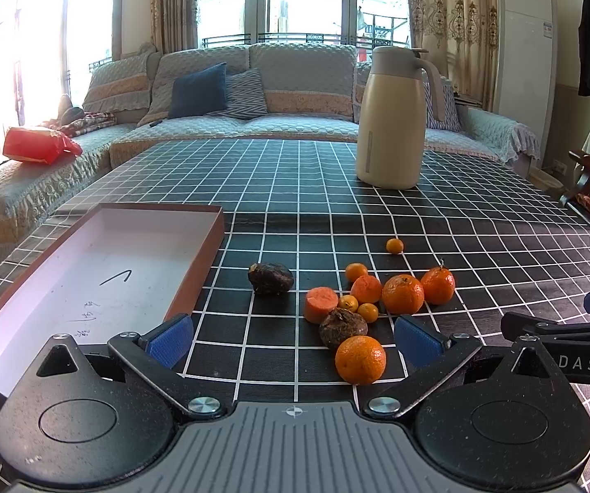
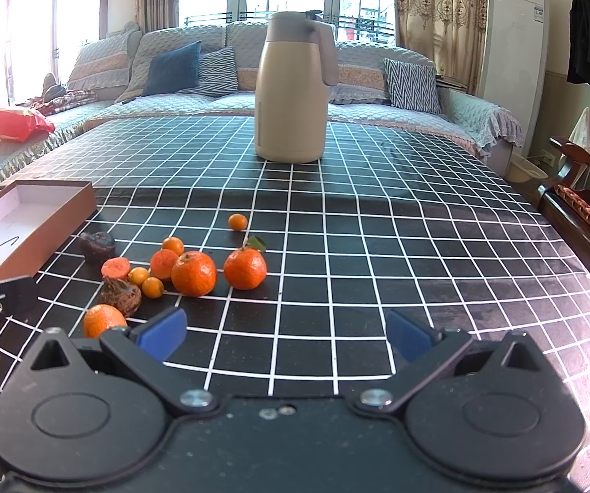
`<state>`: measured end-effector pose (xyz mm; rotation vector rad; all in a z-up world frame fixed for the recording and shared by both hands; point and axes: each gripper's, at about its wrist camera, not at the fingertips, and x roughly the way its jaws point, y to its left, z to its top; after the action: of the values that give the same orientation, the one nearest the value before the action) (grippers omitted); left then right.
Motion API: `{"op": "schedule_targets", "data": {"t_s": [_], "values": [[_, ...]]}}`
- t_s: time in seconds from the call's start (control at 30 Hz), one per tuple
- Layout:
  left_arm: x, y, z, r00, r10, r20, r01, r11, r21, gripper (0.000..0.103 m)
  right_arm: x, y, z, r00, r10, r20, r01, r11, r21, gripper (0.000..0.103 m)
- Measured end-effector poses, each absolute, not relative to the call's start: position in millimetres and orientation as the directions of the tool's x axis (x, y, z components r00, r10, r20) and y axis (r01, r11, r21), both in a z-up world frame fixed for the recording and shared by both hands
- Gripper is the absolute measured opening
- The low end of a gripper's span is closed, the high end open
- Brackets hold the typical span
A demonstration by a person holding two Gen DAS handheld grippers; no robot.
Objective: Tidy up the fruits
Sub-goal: 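Grasp the large mandarin orange with the left tool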
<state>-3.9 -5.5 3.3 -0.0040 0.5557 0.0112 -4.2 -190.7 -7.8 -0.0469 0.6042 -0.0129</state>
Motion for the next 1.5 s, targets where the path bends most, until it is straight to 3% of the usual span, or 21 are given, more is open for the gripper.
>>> {"op": "schedule_targets", "data": {"t_s": [0.37,0.53,0.63,0.93,1.23,1.5], "values": [[-5.3,-32.6,-9.7,0.867,-0.009,-0.497,0.048,0.997,0.066,0.103,-1.6,-213.6,-3.1,0.823,-0.074,-0.563,0.071,0.997,-0.027,0.103],[10.3,-50.3,-26.2,0.852,-0.027,-0.523,0.068,0.996,0.059,0.101,-1.6,-218.8,-3.3,0.820,-0.082,-0.566,0.084,0.996,-0.022,0.103],[22.5,-59.3,-41.6,0.814,-0.063,-0.577,0.100,0.994,0.032,0.063,-1.4,-224.1,-2.6,0.819,-0.088,-0.567,0.098,0.995,-0.012,0.103],[34.1,-68.8,-61.3,0.793,-0.025,-0.609,0.055,0.998,0.030,0.061,-1.8,-229.4,1.2,0.822,-0.084,-0.563,0.107,0.994,0.007,0.103],[38.4,-70.1,-64.0,0.789,0.009,-0.614,0.037,0.997,0.062,0.039,-3.8,-230.4,1.9,0.823,-0.080,-0.563,0.104,0.995,0.011,0.103],[38.4,-59.8,-53.0,0.803,-0.003,-0.596,0.033,0.999,0.038,0.039,-2.0,-228.1,1.5,0.819,-0.075,-0.569,0.097,0.995,0.009,0.103]]}}
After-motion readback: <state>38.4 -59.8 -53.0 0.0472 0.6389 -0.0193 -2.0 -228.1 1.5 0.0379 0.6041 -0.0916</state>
